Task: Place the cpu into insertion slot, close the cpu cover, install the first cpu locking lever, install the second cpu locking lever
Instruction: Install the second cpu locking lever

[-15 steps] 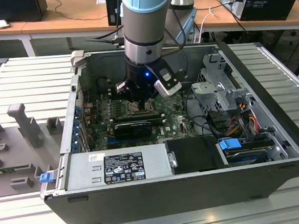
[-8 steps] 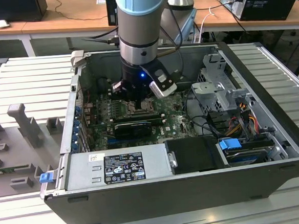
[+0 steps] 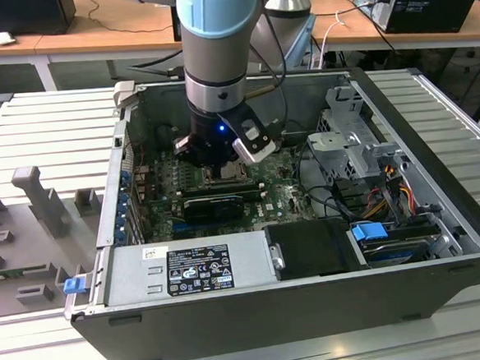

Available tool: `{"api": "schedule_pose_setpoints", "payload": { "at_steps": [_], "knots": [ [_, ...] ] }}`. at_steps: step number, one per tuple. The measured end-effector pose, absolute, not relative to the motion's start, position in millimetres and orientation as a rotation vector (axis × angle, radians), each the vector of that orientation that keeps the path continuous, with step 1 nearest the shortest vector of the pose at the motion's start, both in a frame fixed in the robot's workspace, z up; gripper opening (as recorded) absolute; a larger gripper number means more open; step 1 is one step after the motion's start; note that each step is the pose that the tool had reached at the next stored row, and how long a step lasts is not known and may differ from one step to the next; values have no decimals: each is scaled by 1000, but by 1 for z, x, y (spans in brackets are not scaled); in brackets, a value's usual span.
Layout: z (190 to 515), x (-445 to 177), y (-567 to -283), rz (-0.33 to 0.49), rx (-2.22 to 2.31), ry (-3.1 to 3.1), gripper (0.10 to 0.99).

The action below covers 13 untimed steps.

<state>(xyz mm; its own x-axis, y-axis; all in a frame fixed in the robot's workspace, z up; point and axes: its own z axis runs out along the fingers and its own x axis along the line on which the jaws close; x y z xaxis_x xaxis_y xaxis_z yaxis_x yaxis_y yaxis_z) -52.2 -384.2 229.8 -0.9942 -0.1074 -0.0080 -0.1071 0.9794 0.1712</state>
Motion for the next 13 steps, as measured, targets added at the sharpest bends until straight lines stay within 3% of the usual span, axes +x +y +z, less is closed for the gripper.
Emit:
{"api": "schedule_pose_setpoints", "payload": {
  "at_steps": [7,13],
  "knots": [
    [223,-60,-386,-288,169,-3123,106],
    [217,-70,-396,-368,169,-3118,106]
  ]
}}
